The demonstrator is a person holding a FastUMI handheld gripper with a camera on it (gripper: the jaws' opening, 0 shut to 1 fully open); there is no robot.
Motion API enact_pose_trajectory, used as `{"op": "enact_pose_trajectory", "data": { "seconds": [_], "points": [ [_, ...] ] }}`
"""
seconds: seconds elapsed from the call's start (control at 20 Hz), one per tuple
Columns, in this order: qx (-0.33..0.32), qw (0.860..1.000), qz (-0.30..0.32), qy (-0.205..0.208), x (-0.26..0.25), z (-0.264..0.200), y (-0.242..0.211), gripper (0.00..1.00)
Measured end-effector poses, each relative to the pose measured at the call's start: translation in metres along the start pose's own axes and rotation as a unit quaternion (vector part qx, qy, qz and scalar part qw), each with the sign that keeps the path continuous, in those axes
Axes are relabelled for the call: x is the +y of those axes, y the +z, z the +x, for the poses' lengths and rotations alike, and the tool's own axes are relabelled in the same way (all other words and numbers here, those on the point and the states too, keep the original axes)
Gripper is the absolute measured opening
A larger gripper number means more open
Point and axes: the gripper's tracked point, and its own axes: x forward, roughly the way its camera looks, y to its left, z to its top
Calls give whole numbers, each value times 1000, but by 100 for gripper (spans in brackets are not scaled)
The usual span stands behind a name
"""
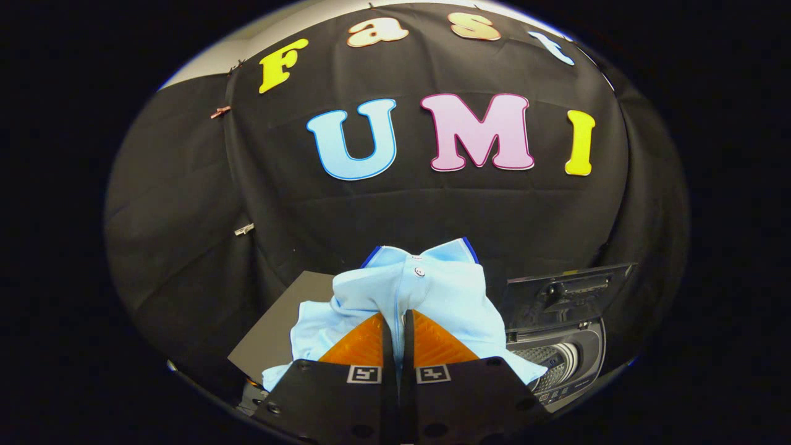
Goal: Put the clothes into the washing machine and then close the washing machine lid.
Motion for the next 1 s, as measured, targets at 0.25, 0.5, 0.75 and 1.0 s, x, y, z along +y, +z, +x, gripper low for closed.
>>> {"op": "enact_pose_trajectory", "data": {
  "seconds": [0.25, 0.5, 0.75, 1.0],
  "points": [
    [11, 999, 25, 32, -70, -15, 16, 6],
    [-4, 998, 22, 56, -138, -34, 26, 6],
    [-10, 999, 29, 44, -202, -53, 25, 6],
    [-10, 999, 47, 10, -264, -62, 21, 6]
  ]
}}
